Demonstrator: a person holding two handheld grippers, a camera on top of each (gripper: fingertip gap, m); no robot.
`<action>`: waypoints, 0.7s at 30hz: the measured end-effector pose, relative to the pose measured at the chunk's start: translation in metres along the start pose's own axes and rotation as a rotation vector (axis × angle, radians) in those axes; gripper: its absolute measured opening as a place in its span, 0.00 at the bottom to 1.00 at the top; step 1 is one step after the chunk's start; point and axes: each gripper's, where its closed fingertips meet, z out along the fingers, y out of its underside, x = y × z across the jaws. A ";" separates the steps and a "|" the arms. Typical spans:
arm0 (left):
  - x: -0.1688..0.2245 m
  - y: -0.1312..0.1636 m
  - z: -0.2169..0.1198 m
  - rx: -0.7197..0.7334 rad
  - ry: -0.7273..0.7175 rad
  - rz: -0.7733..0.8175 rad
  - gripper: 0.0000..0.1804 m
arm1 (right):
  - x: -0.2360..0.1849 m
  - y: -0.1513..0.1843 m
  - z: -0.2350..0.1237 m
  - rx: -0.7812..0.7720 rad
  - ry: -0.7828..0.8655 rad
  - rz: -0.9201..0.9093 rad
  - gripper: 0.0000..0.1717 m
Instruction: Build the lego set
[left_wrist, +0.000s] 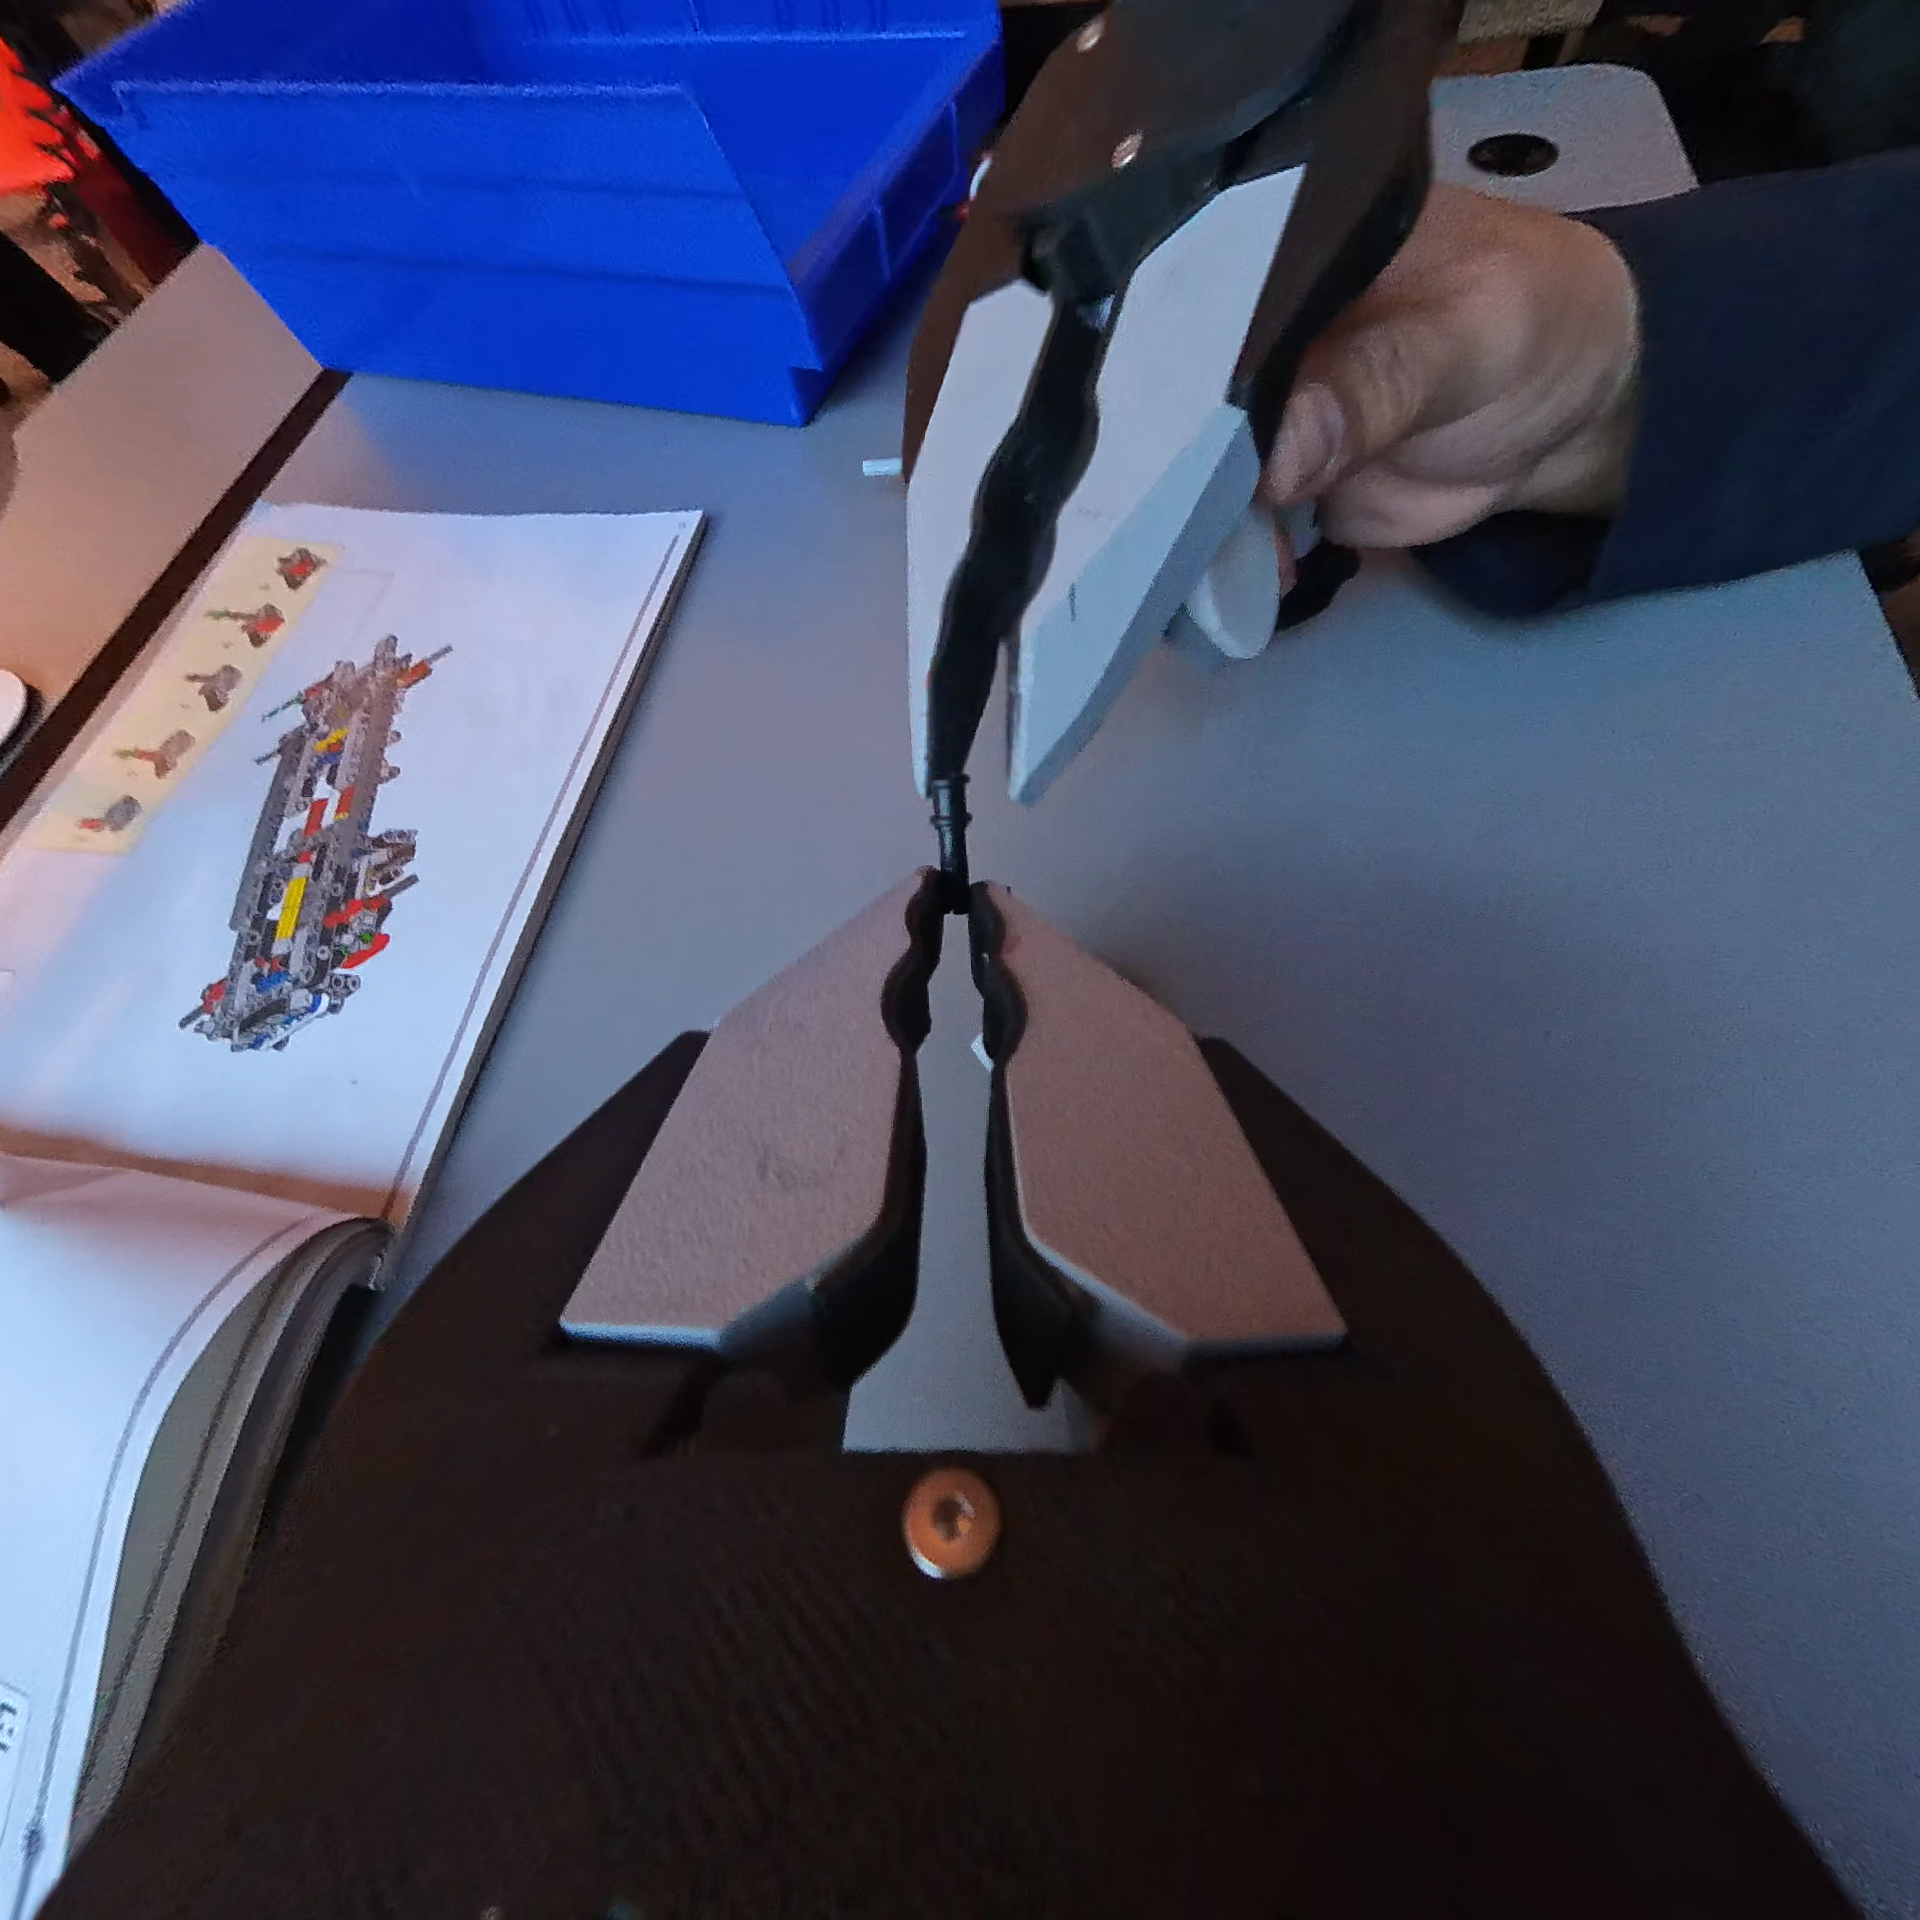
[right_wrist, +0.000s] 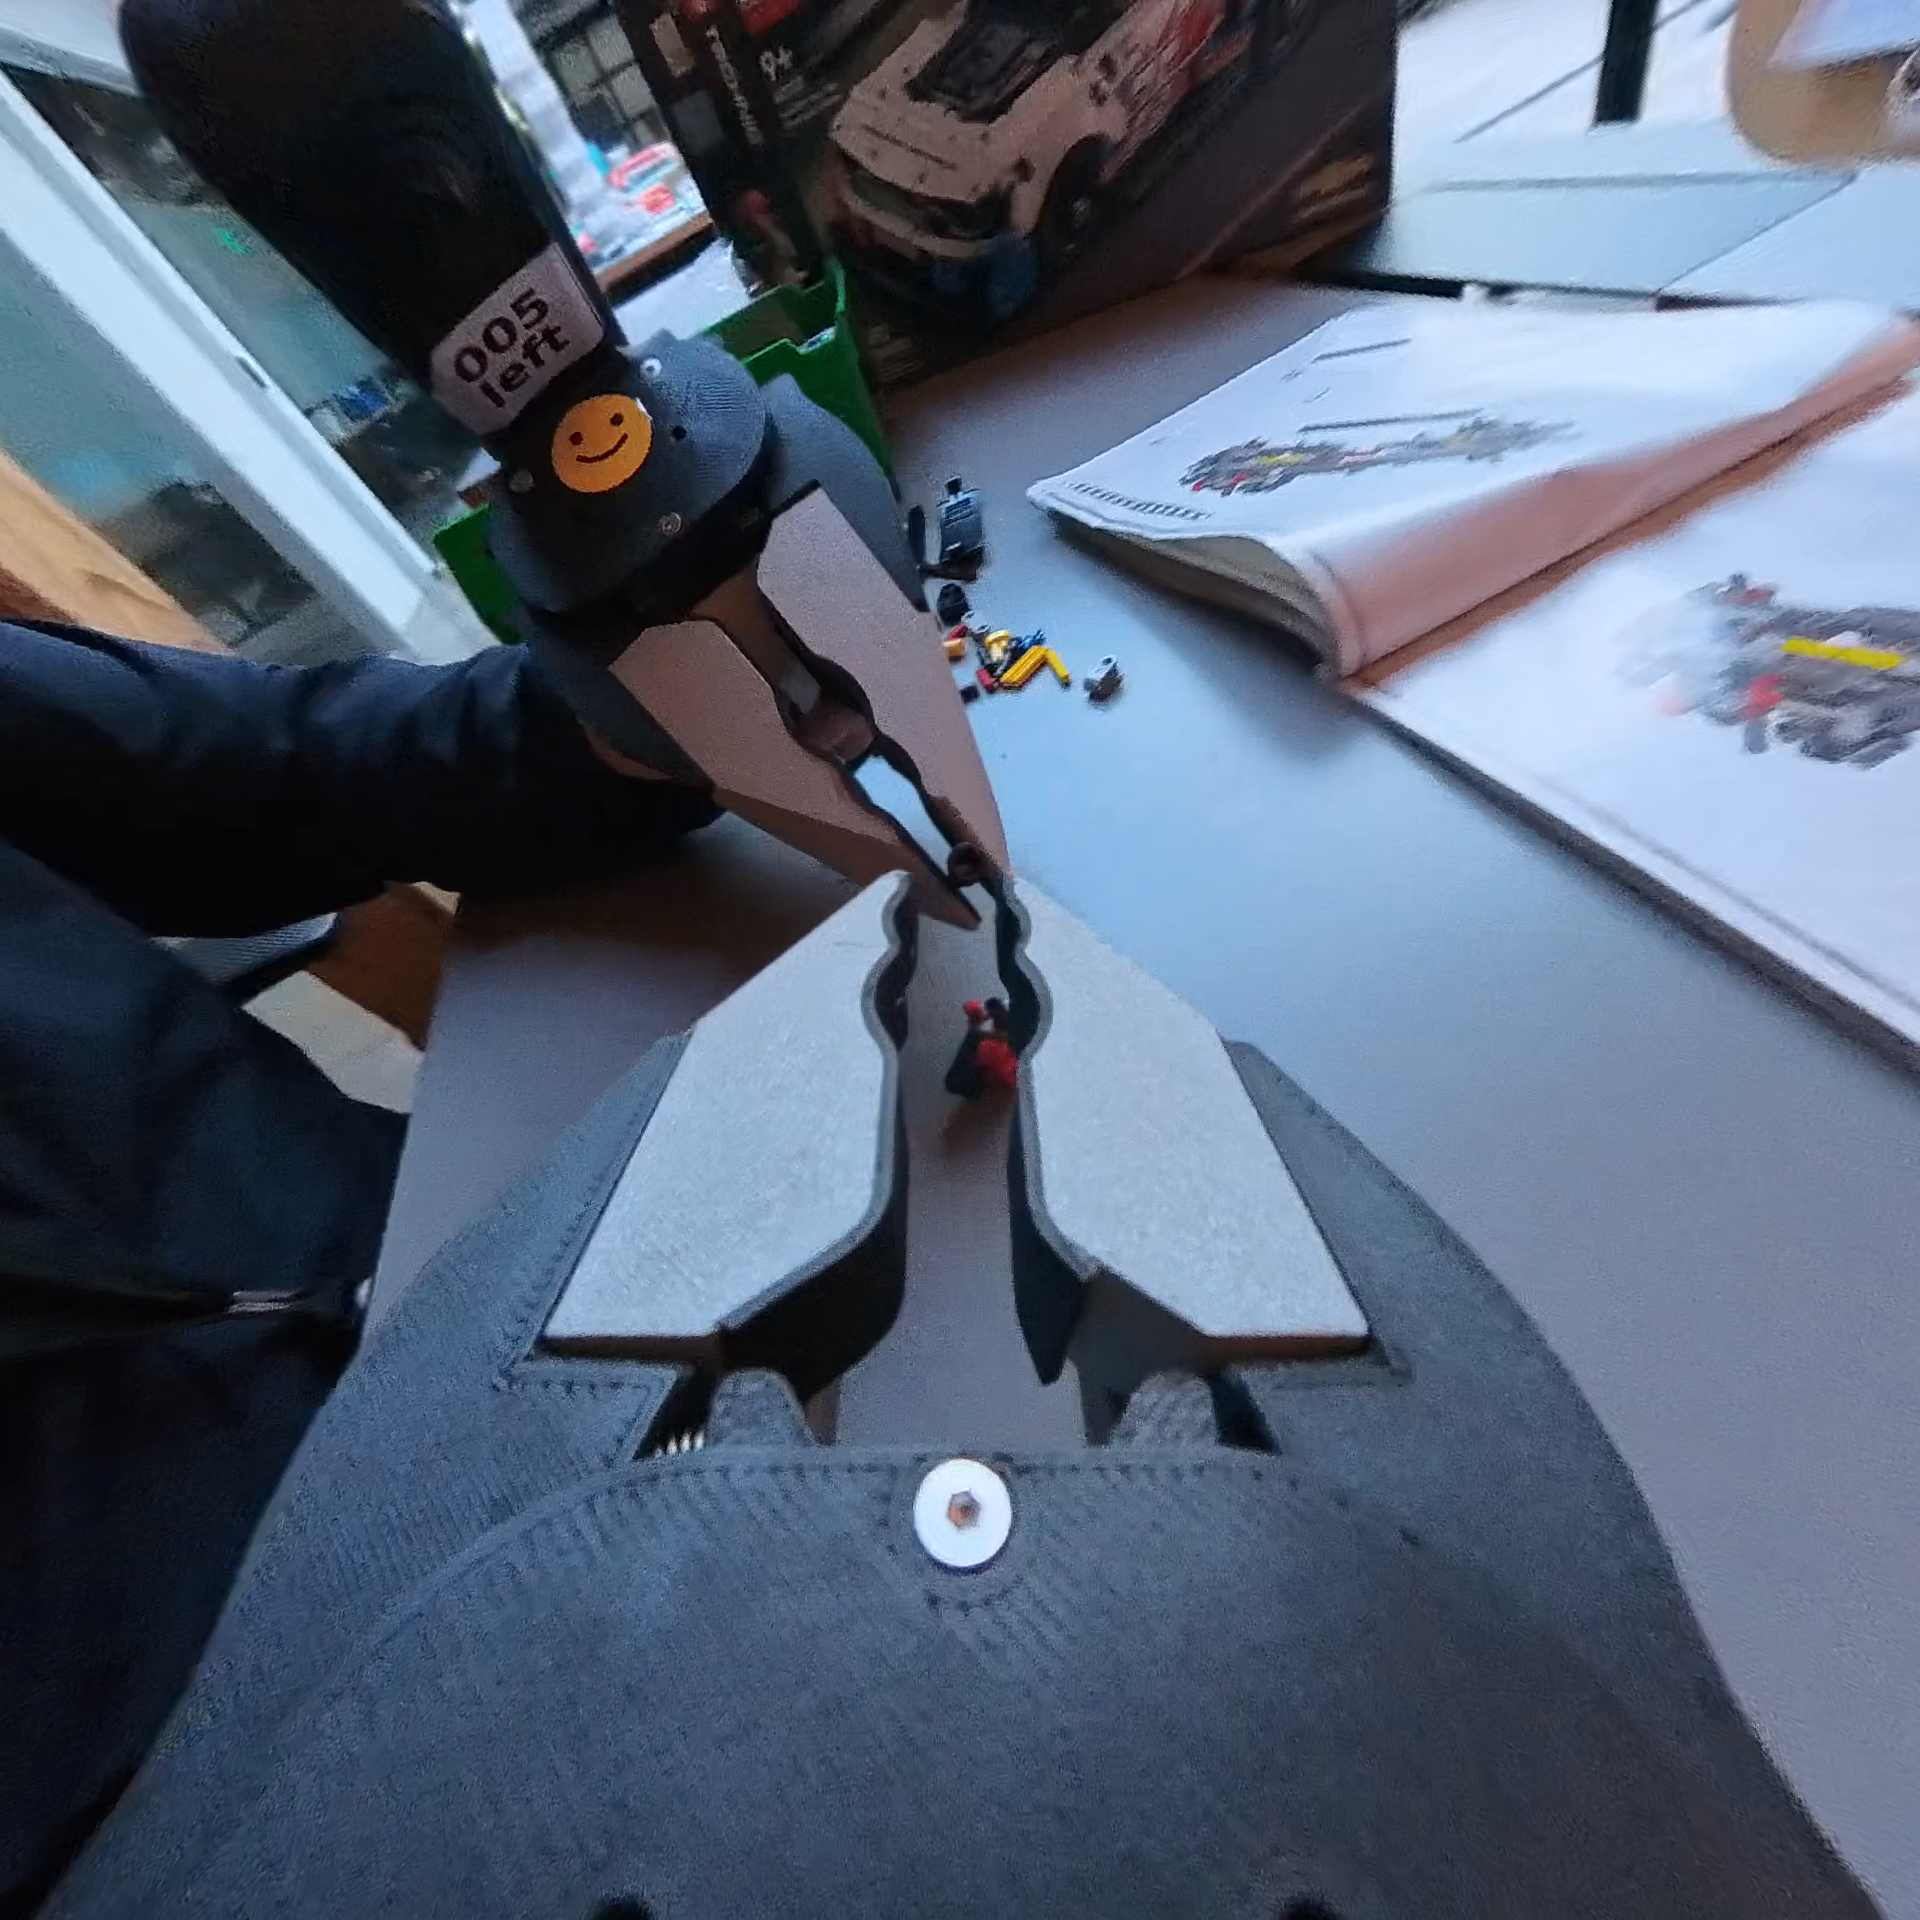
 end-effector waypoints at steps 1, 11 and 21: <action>0.001 -0.001 0.000 0.006 0.008 0.008 0.01 | -0.001 0.001 0.001 -0.005 -0.010 0.006 0.08; 0.009 0.006 0.002 -0.032 0.047 0.058 0.02 | -0.001 0.005 0.006 -0.035 0.040 -0.068 0.02; 0.015 0.039 0.003 -0.312 0.444 0.140 0.20 | 0.009 0.017 0.000 -0.121 0.070 -0.003 0.02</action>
